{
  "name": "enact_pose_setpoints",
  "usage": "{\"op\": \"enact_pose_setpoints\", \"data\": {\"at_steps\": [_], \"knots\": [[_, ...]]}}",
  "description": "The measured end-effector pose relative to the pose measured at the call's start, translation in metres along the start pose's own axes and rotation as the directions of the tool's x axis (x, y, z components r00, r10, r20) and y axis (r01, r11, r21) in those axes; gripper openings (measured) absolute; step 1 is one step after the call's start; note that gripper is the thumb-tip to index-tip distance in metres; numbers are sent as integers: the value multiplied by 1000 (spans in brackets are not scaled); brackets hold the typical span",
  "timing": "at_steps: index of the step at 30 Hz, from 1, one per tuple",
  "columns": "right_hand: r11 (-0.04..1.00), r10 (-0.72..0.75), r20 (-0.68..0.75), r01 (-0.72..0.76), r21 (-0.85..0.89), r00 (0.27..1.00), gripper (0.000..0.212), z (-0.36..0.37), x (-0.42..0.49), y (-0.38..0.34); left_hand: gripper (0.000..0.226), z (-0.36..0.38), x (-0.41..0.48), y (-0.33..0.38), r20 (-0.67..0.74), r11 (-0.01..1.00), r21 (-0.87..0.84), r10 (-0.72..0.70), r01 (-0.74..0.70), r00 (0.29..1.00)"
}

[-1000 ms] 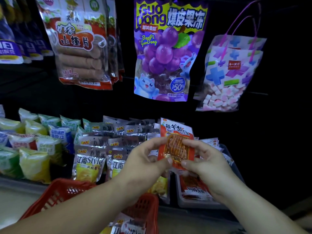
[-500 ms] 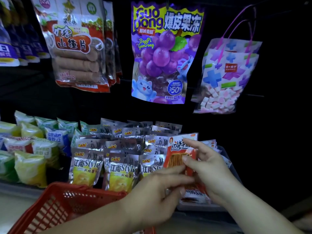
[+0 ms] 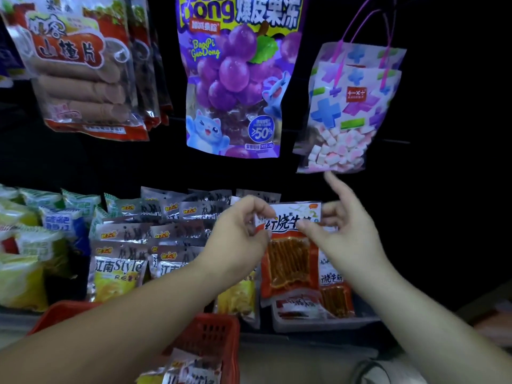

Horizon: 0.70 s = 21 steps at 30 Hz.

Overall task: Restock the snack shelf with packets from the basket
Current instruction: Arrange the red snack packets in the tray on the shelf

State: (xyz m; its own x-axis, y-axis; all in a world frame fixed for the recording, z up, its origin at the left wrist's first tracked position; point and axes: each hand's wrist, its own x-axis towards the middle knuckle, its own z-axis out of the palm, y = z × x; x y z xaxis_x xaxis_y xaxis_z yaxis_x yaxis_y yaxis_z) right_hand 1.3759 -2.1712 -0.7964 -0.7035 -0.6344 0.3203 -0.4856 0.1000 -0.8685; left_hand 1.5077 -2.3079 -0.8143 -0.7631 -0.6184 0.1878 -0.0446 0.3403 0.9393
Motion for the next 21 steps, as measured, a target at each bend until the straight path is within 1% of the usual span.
{"op": "enact_pose_setpoints", "data": {"at_steps": [1, 2, 3, 4, 5, 8, 9, 12, 13, 16, 19, 20, 21], "knots": [[997, -10, 20, 12, -73, 1000, 58, -3, 14, 2, 26, 4, 5, 1, 7, 1000, 21, 11, -12, 1000], [987, -14, 74, 26, -158, 997, 35, -6, 27, 5, 24, 10, 10, 0, 12, 1000, 22, 12, -13, 1000], [971, -12, 116, 39, -234, 993, 16, -7, 40, 13, 21, 17, 14, -1, 13, 1000, 9, 4, -4, 1000], [959, -2, 148, 44, -279, 989, 12, -6, 50, 23, 18, 23, 20, -6, 5, 1000, -11, -23, 23, 1000], [958, 22, 168, 28, -287, 986, 14, -4, 57, 38, 18, 29, 26, -12, -9, 997, -45, -64, 64, 998], [969, 164, 241, -111, -221, 957, 20, 7, 62, 88, 26, 40, 43, -44, -18, 959, -101, -269, 266, 963], [961, 197, 270, -130, -244, 943, 21, 12, 60, 106, 25, 43, 48, -56, -2, 940, -99, -328, 326, 945], [929, 259, 341, -137, -343, 904, 12, 22, 60, 153, 22, 49, 63, -84, 20, 878, -120, -464, 463, 885], [921, 273, 345, -141, -362, 898, 12, 24, 63, 164, 22, 53, 68, -90, 27, 861, -132, -492, 491, 870], [917, 299, 351, -167, -361, 887, 21, 27, 68, 187, 20, 66, 78, -111, 52, 805, -203, -560, 558, 827], [926, 322, 285, -237, -294, 903, 20, 25, 64, 209, 22, 81, 79, -132, 20, 811, -176, -563, 558, 826], [925, 346, 291, -271, -268, 892, 19, 26, 63, 215, 20, 85, 79, -138, 20, 814, -179, -559, 553, 829], [912, 392, 318, -317, -261, 863, 18, 27, 61, 223, 19, 87, 77, -138, 18, 811, -185, -562, 555, 827]]}}
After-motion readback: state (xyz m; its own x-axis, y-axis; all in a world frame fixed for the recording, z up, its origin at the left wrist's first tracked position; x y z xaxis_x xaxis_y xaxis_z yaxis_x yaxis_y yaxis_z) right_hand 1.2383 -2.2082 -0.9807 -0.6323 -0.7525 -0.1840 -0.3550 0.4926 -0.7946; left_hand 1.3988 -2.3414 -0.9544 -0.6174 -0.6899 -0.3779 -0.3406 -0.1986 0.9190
